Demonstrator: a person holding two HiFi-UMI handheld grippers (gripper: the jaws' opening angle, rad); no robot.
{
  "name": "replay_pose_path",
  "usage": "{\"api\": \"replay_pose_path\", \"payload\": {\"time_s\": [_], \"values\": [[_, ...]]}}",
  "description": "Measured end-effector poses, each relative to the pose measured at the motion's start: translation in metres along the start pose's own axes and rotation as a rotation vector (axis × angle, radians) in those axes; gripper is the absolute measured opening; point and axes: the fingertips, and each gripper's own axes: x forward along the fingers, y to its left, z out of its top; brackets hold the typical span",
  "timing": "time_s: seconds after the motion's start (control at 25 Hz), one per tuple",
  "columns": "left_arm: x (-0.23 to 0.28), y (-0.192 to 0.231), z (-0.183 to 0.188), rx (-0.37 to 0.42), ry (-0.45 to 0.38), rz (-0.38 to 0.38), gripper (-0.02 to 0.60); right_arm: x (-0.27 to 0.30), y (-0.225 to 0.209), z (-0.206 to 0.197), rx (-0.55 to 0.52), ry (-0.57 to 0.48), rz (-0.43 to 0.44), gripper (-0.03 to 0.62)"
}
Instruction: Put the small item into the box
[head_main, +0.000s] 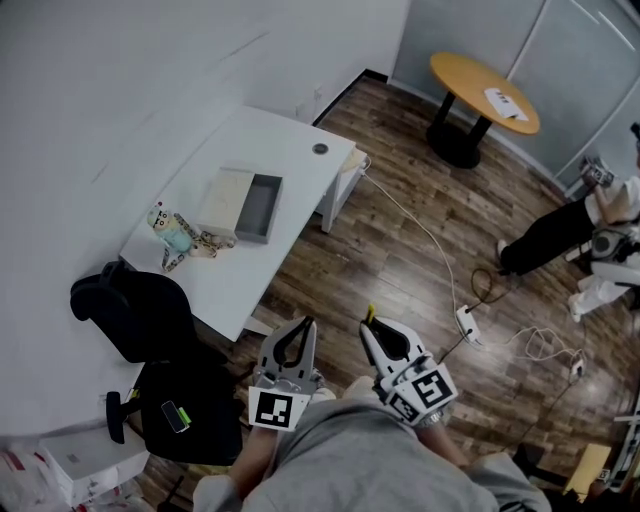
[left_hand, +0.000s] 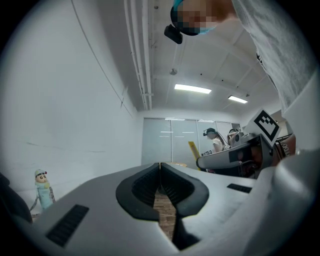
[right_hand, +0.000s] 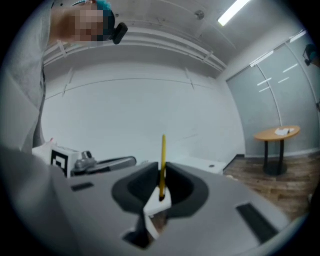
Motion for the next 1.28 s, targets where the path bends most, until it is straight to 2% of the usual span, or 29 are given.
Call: {"api": "replay_pose_path", "payload": {"time_s": [0.36,0.6,0.84,1.28], "values": [[-0.004,0.009,-0.001,0.001,0.011,0.025,0.037,0.016,0.004,0.000,-0.013,0.027,0.052,0.066],[0.003,0.033,-0.004,-0.010,0.013,0.107,0.037,0.048,-0.005,-0.007,-0.005,0.066,0.113,0.066],[0.028,0.059,-0.002,0.010,0.007,0.162,0.037,0.086,-0.020,0.012,-0.061,0.059,0.178,0.066],[0.084,0.111,-0.004,0.013,0.029,0.300,0.037,0.163,-0.066,0.027,-0.060,0.092,0.270,0.066]]}}
